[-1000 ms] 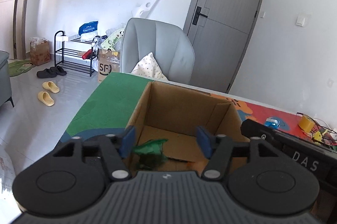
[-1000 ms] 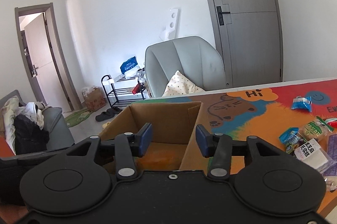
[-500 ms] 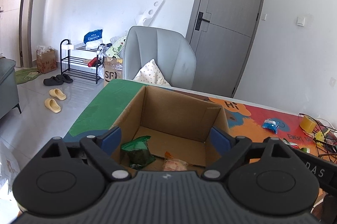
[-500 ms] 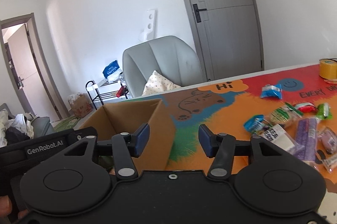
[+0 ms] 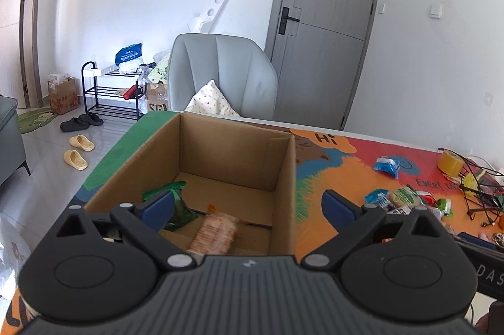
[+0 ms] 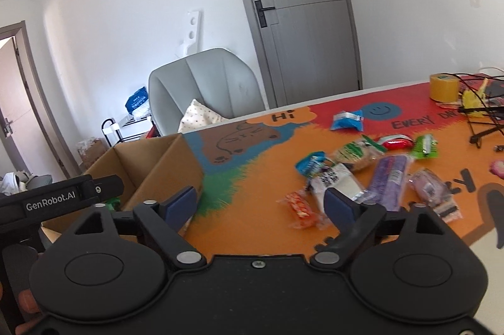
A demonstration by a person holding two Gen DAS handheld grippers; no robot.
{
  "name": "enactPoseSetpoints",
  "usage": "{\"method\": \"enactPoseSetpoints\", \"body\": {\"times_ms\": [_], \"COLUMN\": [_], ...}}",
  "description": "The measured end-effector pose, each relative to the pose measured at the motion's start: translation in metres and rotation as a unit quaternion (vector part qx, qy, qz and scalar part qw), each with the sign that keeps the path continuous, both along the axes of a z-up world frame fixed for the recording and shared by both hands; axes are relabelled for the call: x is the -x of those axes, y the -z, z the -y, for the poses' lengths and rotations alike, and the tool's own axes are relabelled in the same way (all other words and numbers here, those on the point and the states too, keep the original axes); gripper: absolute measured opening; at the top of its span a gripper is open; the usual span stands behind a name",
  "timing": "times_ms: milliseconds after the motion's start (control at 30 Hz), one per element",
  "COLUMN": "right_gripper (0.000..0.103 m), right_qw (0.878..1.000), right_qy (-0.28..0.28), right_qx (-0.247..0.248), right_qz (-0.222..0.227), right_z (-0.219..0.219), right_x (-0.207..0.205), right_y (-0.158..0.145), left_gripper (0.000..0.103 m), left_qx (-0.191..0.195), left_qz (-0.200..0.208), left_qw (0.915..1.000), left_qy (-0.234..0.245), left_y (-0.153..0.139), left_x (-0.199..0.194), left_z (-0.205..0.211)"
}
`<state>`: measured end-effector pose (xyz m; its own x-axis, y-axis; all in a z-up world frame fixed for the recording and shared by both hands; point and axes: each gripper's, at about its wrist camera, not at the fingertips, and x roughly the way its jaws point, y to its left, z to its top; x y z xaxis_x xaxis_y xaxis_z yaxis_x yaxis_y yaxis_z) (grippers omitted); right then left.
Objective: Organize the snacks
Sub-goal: 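Move both grippers back from the box toward the remaining snacks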
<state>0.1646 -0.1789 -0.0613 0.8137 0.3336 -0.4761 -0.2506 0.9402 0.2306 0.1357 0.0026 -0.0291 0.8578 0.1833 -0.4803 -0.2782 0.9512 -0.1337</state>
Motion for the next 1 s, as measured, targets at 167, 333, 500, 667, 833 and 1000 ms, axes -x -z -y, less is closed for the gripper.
{"method": "enactPoseSetpoints", "body": {"times_ms": [167,333,500,667,833,1000], "right_gripper": [0.096,0.097,0.099,0.099,0.097,0.09], "right_qw": [1.0,0.999,0.998,0.997,0.995,0.993], "right_qy": [0.026,0.046,0.055,0.071,0.098,0.115], "right_qx": [0.0,0.006,0.018,0.022,0.026,0.032], "right_qz": [-0.002,-0.004,-0.005,-0.012,-0.013,-0.024], "right_z": [0.025,0.044,0.058,0.072,0.087,0.099], "right_x": [0.009,0.014,0.018,0.016,0.012,0.003], "right_y": [0.002,0.004,0.009,0.017,0.024,0.034], "left_gripper": [0.099,0.099,0.099,0.099,0.099,0.099], "left_qx": [-0.012,-0.023,-0.027,-0.03,-0.036,-0.043], "left_qz": [-0.001,-0.001,-0.001,-0.004,-0.011,-0.02], "left_qw": [0.9996,0.9983,0.9968,0.9948,0.9936,0.9925], "left_qy": [0.027,0.054,0.075,0.097,0.107,0.113], "left_y": [-0.001,0.0,0.003,0.009,0.018,0.03], "left_x": [0.005,0.006,0.005,-0.002,-0.012,-0.025], "left_z": [0.021,0.042,0.059,0.073,0.086,0.097]}}
